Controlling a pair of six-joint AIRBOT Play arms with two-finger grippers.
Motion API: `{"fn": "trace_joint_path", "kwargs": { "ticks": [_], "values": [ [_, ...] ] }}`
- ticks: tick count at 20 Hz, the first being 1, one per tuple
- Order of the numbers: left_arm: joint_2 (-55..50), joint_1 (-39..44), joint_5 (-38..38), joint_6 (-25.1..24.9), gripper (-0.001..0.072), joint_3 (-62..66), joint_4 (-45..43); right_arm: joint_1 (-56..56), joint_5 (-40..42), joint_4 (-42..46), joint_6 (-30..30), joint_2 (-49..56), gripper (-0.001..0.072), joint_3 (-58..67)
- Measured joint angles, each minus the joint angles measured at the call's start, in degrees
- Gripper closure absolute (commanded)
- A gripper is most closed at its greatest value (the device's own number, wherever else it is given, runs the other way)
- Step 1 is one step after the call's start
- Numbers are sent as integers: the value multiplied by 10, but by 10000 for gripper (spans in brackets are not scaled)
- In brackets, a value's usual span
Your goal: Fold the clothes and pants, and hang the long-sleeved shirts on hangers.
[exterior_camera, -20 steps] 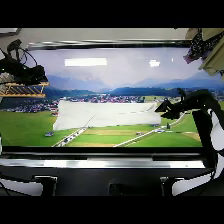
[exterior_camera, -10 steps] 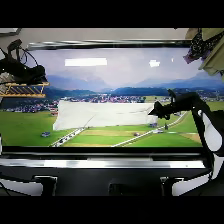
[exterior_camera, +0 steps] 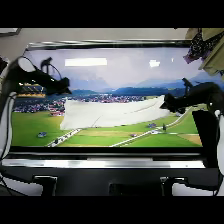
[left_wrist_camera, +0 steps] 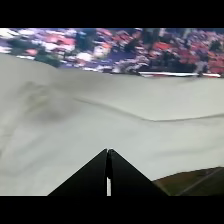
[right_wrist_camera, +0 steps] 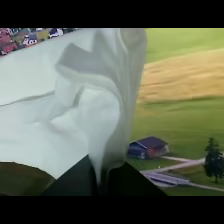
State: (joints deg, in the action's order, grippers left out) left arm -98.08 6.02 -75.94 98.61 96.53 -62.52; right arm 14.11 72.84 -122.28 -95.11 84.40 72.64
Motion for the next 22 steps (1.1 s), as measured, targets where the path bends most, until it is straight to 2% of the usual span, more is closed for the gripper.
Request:
{"fn": "trace_joint_path", "kwargs": {
  "ticks": [7, 13, 17, 22],
  "values": [
    [-73, 200, 211, -6, 692, -81, 192, 12, 44, 58, 76, -112, 672, 46],
    [-119, 314, 338, -9, 692, -89, 296, 13, 55, 93, 102, -157, 672, 60],
    [-146, 356, 383, -8, 692, -79, 324, 13, 63, 98, 106, -163, 672, 79],
    [-193, 391, 398, 5, 692, -30, 337, 13, 68, 81, 105, -166, 672, 89]
  ]
}}
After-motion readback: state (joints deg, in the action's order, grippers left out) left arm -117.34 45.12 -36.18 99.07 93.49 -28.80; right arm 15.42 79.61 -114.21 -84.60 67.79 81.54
